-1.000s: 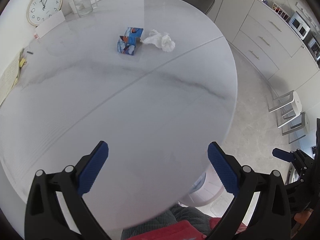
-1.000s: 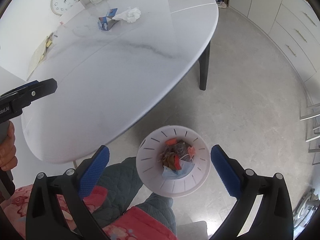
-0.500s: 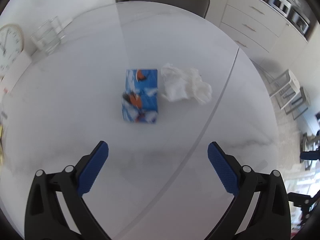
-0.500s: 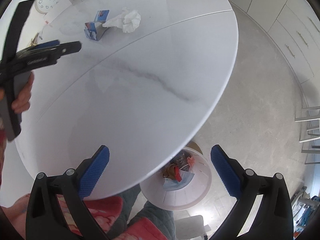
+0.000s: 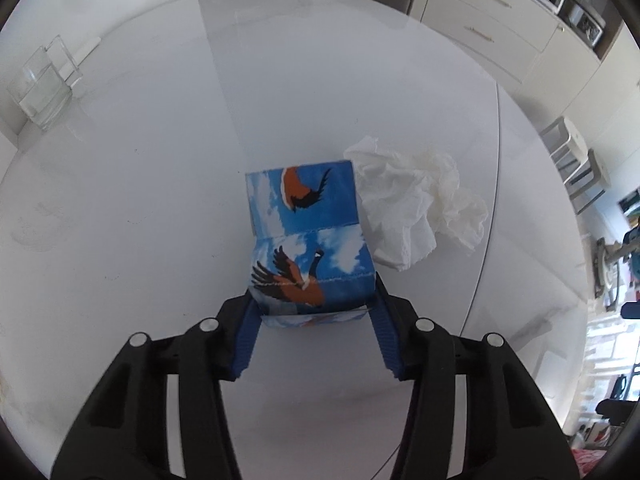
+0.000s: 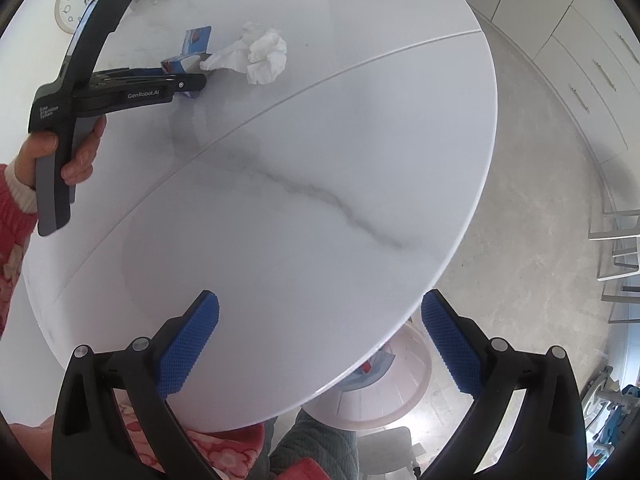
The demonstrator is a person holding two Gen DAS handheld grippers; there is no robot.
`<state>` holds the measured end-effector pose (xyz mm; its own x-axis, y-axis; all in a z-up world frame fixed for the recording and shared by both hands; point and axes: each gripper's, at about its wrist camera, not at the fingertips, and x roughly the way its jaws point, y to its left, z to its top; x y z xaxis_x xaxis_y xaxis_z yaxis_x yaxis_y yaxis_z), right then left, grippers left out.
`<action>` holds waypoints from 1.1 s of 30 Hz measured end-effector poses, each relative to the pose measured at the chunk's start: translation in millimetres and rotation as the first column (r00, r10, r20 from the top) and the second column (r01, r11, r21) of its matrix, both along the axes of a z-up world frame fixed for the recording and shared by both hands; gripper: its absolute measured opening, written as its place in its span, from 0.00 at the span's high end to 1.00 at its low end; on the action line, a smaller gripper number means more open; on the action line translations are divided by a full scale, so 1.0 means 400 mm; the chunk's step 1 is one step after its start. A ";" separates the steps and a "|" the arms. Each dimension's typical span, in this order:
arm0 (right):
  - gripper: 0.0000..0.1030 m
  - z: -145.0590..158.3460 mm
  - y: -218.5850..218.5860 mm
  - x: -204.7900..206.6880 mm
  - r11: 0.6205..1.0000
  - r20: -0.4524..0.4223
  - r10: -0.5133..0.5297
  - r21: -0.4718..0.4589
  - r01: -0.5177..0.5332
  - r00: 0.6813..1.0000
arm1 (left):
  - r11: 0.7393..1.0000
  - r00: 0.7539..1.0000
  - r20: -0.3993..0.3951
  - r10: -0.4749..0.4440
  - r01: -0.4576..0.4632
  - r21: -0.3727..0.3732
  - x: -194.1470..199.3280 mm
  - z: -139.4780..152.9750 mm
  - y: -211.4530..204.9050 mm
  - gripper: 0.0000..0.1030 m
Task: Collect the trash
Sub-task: 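Grasp the white tissue with the right gripper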
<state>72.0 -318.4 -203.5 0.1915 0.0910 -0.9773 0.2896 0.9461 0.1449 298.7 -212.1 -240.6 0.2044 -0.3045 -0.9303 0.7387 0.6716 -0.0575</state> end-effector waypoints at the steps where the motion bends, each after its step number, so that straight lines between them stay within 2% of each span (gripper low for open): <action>1: 0.02 0.003 0.002 0.015 1.000 0.009 0.005 -0.001 -0.005 1.000 | 1.000 1.000 0.002 0.004 -0.004 -0.009 -0.001 0.005 0.005 0.52; 5: 0.02 0.003 0.006 0.089 0.999 0.035 0.032 -0.012 -0.032 0.999 | 0.996 0.997 -0.016 0.078 -0.078 -0.042 -0.003 0.032 0.043 0.52; 12: 0.02 -0.027 0.023 0.304 0.993 0.085 0.114 -0.024 -0.112 0.990 | 0.978 0.980 -0.019 0.197 -0.198 -0.074 -0.023 0.066 0.113 0.52; 18: 0.02 -0.065 0.053 0.440 0.986 0.098 0.167 -0.044 -0.163 0.981 | 0.967 0.969 -0.025 0.246 -0.247 -0.059 -0.007 0.057 0.154 0.52; 21: 0.02 -0.094 0.052 0.489 0.980 0.078 0.189 -0.076 -0.183 0.979 | 0.964 0.965 -0.039 0.258 -0.260 -0.055 0.004 0.047 0.165 0.52; 25: 0.05 -0.106 0.065 0.511 0.976 0.064 0.199 -0.102 -0.192 0.978 | 0.970 0.970 -0.035 0.239 -0.241 -0.045 0.016 0.038 0.160 0.52; 28: 0.27 -0.102 0.062 0.516 0.976 0.057 0.200 -0.098 -0.194 0.978 | 0.970 0.972 -0.040 0.233 -0.235 -0.056 0.023 0.041 0.152 0.52; 29: 0.37 -0.096 0.063 0.508 0.975 0.057 0.202 -0.108 -0.195 0.978 | 0.970 0.972 -0.042 0.233 -0.235 -0.062 0.022 0.046 0.150 0.52; 30: 0.51 -0.090 0.061 0.504 0.975 0.055 0.202 -0.110 -0.195 0.978 | 0.970 0.972 -0.042 0.232 -0.234 -0.064 0.021 0.048 0.147 0.52; 31: 0.58 -0.087 0.060 0.500 0.976 0.055 0.200 -0.102 -0.194 0.978 | 0.971 0.973 -0.037 0.230 -0.232 -0.066 0.016 0.055 0.144 0.52; 32: 0.71 -0.080 0.055 0.493 0.979 0.059 0.193 -0.079 -0.188 0.979 | 0.971 0.973 -0.033 0.227 -0.228 -0.069 0.011 0.060 0.143 0.52; 33: 0.74 -0.074 0.052 0.486 0.980 0.063 0.188 -0.073 -0.184 0.980 | 0.972 0.975 -0.024 0.221 -0.222 -0.073 0.001 0.070 0.139 0.52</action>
<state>266.3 -297.5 -233.2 0.2449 0.0668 -0.9672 0.0990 0.9907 0.0935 299.0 -156.7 -212.5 0.2599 -0.3217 -0.9105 0.5703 0.8120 -0.1241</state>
